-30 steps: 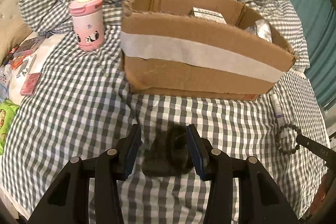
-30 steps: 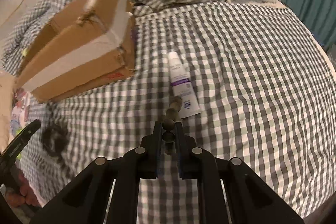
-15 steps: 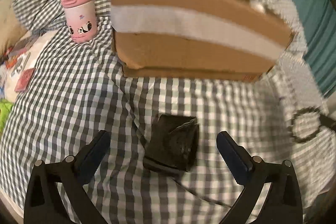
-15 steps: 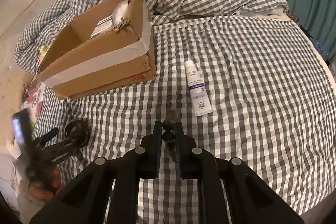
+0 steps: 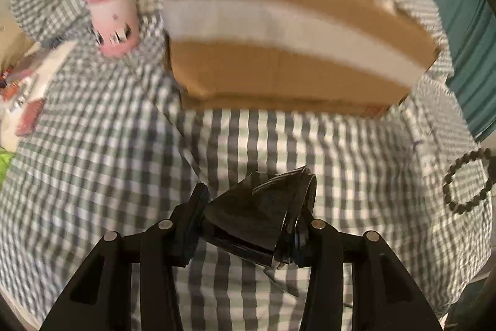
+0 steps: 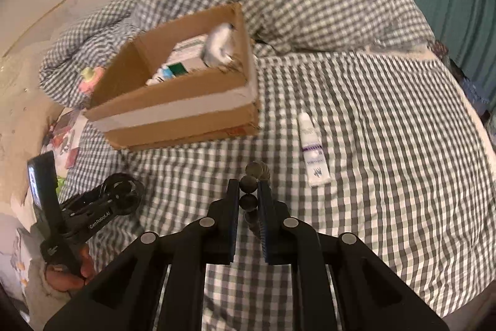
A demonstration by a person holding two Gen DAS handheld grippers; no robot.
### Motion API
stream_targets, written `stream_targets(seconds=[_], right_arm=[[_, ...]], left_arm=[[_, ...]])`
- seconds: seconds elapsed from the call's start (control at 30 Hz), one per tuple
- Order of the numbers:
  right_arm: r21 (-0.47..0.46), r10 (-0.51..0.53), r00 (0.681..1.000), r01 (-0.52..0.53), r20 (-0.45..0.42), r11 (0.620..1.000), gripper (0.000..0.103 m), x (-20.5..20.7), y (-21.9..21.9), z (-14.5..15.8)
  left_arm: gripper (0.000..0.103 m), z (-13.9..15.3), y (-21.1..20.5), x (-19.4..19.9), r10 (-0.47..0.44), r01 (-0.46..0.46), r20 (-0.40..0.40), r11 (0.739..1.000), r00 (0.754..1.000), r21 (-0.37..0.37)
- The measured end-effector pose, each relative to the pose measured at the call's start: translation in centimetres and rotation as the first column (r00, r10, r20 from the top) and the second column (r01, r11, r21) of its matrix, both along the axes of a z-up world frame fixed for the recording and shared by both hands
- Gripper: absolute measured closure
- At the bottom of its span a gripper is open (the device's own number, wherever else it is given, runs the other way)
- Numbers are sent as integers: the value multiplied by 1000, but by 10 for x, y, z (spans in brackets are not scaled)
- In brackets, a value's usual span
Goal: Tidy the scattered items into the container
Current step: 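Carry the bracelet and black pouch over the box and release both grippers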
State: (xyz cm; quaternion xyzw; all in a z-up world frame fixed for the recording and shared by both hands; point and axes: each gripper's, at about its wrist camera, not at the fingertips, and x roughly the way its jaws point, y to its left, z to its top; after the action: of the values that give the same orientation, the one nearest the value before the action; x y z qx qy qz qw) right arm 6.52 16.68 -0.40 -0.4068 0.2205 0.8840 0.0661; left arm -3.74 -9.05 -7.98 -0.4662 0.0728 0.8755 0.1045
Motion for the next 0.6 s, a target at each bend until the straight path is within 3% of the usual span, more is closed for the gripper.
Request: stream_targets(seconds=[0.27,0.6], right_arm=[[36,50,997,-47,-65,998,92,-7,-16,40],[88,113,988,-104,-105,991,92,-44,-25,84]], left_arm=[[57,60,8,6,-37,40,-94,999,995,34],[57,108,27,-13,-78,87,-147,995,986,54]])
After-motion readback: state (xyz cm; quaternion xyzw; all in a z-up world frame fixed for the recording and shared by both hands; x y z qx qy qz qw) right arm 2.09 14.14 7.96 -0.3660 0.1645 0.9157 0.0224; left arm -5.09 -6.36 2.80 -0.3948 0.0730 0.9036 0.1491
